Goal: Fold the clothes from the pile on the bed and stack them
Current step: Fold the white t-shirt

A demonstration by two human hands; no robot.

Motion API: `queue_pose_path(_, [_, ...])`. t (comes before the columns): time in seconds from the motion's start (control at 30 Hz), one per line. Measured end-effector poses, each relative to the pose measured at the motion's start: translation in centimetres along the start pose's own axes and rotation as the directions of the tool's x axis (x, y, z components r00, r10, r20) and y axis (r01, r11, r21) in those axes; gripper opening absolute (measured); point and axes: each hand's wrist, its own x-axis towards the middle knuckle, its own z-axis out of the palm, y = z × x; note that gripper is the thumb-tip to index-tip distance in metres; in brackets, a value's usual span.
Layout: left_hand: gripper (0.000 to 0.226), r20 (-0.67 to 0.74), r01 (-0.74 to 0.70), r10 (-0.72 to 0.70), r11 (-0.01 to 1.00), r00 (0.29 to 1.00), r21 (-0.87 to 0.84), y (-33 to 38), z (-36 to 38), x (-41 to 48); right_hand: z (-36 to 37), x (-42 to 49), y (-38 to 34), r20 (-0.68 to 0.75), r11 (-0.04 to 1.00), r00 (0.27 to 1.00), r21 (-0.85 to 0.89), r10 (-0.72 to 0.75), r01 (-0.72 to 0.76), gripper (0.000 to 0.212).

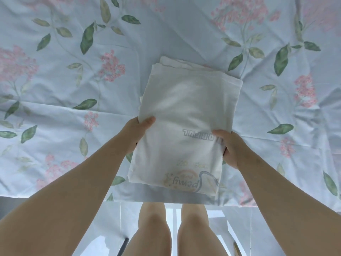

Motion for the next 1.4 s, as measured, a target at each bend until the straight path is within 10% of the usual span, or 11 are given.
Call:
queue_pose_path(0.4, [0.021,-0.125,-0.504,0.489,0.829,0.864,-0.241,10.0,-2.0,-8.9,1.7,-9.9,-12.5,0.093,0.842,0.842,0.170,-0.531,0.512,0.008])
queue_pose_path(0.53, [0.029,-0.173,-0.364,0.346,0.927,0.922,-0.091,5.9,-2.5,-8.8,0.4,-9.9,-9.1,0.043,0.877,0.881,-0.082,-0.472,0.474,0.007])
queue_pose_path(0.77, [0.022,-0.158,0.269,-0.251,0.957,0.955,0.109,-6.0,-2.5,-5.7,-2.4,-5.5,1.9,-0.100,0.953,0.995,-0.304,-0.012,-0.019,0.018])
queue_pose_path(1.03, [0.087,-0.306,0.147,-0.137,0.989,0.942,0.007,-4.1,-0.5,-0.8,-0.3,-0.8,1.4,-0.269,0.973,0.953,-0.215,-0.142,0.085,0.055])
queue_pose_path(1.4, [0.028,-0.089,-0.014,0.021,0.997,0.996,0.072,1.6,-1.0,-3.4,1.4,-6.0,-2.1,-0.143,0.962,0.966,-0.206,-0.213,0.182,0.007])
